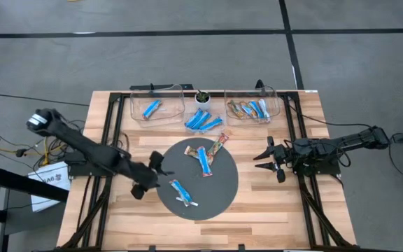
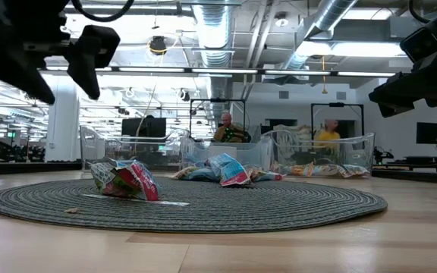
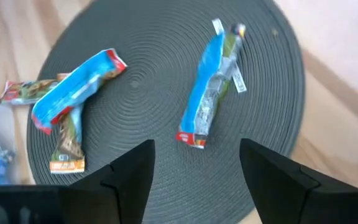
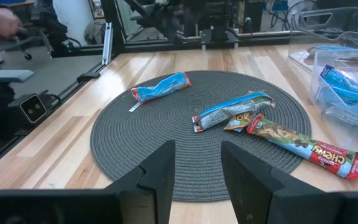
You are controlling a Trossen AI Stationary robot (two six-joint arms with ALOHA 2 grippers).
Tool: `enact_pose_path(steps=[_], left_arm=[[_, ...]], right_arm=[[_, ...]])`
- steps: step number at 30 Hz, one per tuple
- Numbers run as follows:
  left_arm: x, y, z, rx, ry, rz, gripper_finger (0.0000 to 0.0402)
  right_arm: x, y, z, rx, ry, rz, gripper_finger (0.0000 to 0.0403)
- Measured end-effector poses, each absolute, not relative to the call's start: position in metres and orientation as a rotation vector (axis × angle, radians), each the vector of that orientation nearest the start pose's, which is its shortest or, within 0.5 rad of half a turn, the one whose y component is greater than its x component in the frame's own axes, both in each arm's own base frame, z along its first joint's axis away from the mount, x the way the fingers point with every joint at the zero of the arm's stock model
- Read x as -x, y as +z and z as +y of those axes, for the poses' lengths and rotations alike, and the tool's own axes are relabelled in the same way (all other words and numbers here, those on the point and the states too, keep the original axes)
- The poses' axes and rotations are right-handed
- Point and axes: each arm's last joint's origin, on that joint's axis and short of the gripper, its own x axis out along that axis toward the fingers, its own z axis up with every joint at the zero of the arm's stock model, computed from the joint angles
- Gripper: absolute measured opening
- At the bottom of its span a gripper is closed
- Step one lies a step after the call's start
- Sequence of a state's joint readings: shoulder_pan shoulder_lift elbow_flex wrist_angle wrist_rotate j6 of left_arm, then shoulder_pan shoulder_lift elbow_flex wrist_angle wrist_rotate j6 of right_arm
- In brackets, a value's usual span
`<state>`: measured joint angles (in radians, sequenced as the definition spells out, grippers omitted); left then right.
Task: Pick and place Granola Bars by type
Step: Put the red granola bar into the left transparent bin
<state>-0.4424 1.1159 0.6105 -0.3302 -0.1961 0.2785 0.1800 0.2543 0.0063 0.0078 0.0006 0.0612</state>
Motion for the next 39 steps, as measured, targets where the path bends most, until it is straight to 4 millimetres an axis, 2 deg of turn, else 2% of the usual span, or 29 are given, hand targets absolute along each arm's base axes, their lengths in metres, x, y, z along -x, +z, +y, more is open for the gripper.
enact_pose_path(steps=[9, 14, 22, 31, 39], left_arm=[[-0.234, 0.19, -0.12, -0.658, -0.364, 0.881, 0.0229], [-0.253, 0.181, -0.128, -0.731, -0.377, 0.949, 0.0229], [-0.278, 0.162, -0.131, -0.747, -0.356, 1.033, 0.0229], [-0.289, 0.146, -0.124, -0.759, -0.351, 1.127, 0.0229], [-0.29, 0.142, -0.122, -0.752, -0.358, 1.15, 0.0228]], right_arm=[[-0.109, 0.145, 0.02, -0.039, 0.172, 0.245, 0.0124], [-0.109, 0.145, 0.02, -0.039, 0.172, 0.245, 0.0124], [-0.109, 0.145, 0.02, -0.039, 0.172, 0.245, 0.0124], [-0.109, 0.145, 0.02, -0.039, 0.172, 0.245, 0.0124], [-0.109, 0.145, 0.02, -0.039, 0.172, 0.244, 0.0124]])
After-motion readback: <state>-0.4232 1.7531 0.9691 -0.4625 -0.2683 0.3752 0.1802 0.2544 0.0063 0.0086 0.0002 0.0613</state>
